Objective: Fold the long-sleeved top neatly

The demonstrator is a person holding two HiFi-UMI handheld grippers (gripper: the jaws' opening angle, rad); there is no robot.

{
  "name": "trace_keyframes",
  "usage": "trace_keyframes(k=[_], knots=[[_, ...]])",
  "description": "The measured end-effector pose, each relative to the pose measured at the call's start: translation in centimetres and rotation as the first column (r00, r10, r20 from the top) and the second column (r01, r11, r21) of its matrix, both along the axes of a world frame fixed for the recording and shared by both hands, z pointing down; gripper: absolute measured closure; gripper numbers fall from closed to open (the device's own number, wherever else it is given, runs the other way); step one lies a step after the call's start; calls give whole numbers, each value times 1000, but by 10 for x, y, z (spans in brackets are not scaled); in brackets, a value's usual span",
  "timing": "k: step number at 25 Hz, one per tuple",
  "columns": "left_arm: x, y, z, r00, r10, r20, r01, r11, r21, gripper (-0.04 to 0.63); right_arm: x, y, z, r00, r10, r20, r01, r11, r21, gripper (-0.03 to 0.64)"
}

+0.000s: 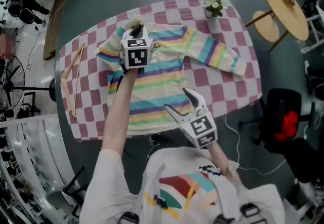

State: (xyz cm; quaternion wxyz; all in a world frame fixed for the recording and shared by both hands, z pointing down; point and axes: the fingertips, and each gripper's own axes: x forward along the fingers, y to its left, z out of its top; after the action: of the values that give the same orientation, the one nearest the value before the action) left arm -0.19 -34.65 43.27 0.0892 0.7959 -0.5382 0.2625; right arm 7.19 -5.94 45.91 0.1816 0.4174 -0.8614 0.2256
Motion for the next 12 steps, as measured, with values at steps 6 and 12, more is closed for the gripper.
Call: trace_keyframes(k=[6,12], knots=[[80,18,101,969,208,132,-183,967,-178,581,62,-3,17,998,49,-35,-51,997,-51,270],[102,38,157,935,292,201,-228,929,-292,581,95,-10,30,995,88,-40,-91,993,-80,270]])
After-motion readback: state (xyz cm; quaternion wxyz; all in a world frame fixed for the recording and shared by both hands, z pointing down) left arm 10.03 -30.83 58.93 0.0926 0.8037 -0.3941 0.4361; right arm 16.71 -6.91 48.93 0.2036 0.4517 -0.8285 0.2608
